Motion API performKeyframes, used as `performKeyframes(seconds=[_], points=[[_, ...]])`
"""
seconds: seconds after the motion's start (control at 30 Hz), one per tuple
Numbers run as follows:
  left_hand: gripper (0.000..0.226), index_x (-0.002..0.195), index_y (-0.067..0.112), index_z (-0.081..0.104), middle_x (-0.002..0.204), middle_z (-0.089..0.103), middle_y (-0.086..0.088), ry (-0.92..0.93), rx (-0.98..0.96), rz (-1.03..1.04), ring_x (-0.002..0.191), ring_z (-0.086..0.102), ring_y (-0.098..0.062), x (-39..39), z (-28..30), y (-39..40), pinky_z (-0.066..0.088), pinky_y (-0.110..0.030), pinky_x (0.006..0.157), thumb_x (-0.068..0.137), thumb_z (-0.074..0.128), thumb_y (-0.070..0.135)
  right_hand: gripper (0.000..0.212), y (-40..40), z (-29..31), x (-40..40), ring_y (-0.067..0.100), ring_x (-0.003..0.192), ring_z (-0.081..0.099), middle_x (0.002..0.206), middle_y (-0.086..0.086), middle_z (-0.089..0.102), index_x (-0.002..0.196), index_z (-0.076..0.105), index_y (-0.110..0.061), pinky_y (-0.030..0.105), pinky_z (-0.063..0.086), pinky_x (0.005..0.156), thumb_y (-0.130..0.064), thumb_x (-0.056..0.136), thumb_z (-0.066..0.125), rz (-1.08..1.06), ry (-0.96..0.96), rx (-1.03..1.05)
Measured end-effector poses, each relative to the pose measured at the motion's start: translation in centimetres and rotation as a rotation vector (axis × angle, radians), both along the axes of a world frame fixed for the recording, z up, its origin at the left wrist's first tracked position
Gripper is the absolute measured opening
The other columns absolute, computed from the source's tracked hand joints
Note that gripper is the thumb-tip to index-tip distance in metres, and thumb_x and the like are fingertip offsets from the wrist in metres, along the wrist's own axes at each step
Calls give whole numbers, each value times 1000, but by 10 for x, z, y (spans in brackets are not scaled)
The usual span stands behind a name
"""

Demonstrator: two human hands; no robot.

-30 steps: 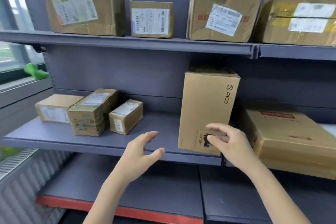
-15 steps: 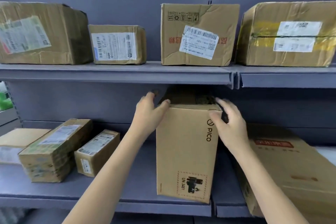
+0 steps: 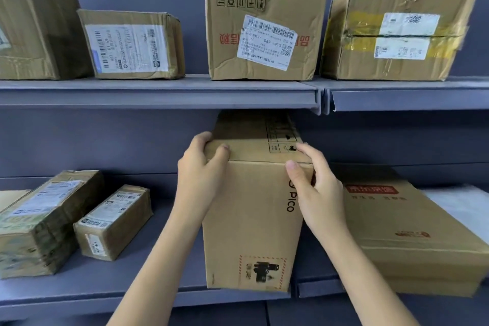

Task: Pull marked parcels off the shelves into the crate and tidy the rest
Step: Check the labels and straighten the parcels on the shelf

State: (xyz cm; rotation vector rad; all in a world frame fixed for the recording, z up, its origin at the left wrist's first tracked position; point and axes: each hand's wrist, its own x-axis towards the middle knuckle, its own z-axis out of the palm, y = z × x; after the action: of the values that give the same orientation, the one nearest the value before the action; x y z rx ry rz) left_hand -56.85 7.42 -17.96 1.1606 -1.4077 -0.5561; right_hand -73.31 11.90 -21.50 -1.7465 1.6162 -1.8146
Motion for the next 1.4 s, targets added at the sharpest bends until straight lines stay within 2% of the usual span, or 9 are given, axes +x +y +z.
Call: performKeyframes(seconds=[0.2,0.33,0.43,0.57,0.67,0.73,0.87,1.03,1.4], points=[[41,130,25,50,116,52,16,12,-30,-40,112,49,-6,33,-6,40,39,-27,94,89,56,25,38,46,-1,34,-30,113,32,138,-15,46,118,48,-41,-7,24,89,-52,82,50,6,-18,-36],[44,124,33,52,116,58,17,63,-18,-108,110,53,-4,60,-20,74,43,-28,91,83,66,27,33,83,-12,50,-9,115,49,124,-19,56,97,66,-32,5,40,86,-53,77,48,107,-174,-105],[55,118,36,55,115,61,13,199,66,-252,108,57,-6,74,-32,95,44,-24,82,68,77,29,46,103,-12,46,10,103,59,109,-11,62,80,68,-23,21,50,75,-63,57,68,234,-389,-48],[73,113,37,60,110,69,11,355,224,-522,98,66,-7,90,-41,102,50,-15,62,44,81,29,42,113,-10,26,15,93,67,102,-4,71,104,64,-26,25,52,68,-30,62,65,437,-624,169],[69,110,43,61,105,70,13,384,350,-683,81,70,-10,95,-36,105,49,-19,50,44,71,24,78,97,-5,14,2,94,65,107,-9,69,122,51,-24,7,47,56,-37,50,79,440,-426,408],[72,111,47,58,106,69,15,349,407,-727,80,70,-11,96,-34,103,50,-22,50,42,69,30,64,91,-6,9,-10,81,64,119,-1,63,112,50,-29,1,41,48,-42,58,81,452,-351,453],[48,109,31,63,100,73,4,414,454,-749,81,70,-14,90,-29,88,54,-24,55,62,62,22,55,89,-4,14,0,78,68,89,-11,74,106,56,-31,17,52,57,-40,54,72,448,-482,438],[55,114,22,60,96,73,0,446,410,-741,77,70,-16,93,-30,80,53,-23,53,59,62,15,65,93,-7,24,18,101,66,109,0,70,117,58,-25,28,57,72,-40,55,68,543,-443,356],[74,116,29,57,100,70,4,348,206,-709,83,68,-12,113,-34,79,52,-21,56,43,69,25,56,86,-7,38,18,113,60,122,-1,63,121,55,-40,30,53,84,-30,67,62,674,-277,112]])
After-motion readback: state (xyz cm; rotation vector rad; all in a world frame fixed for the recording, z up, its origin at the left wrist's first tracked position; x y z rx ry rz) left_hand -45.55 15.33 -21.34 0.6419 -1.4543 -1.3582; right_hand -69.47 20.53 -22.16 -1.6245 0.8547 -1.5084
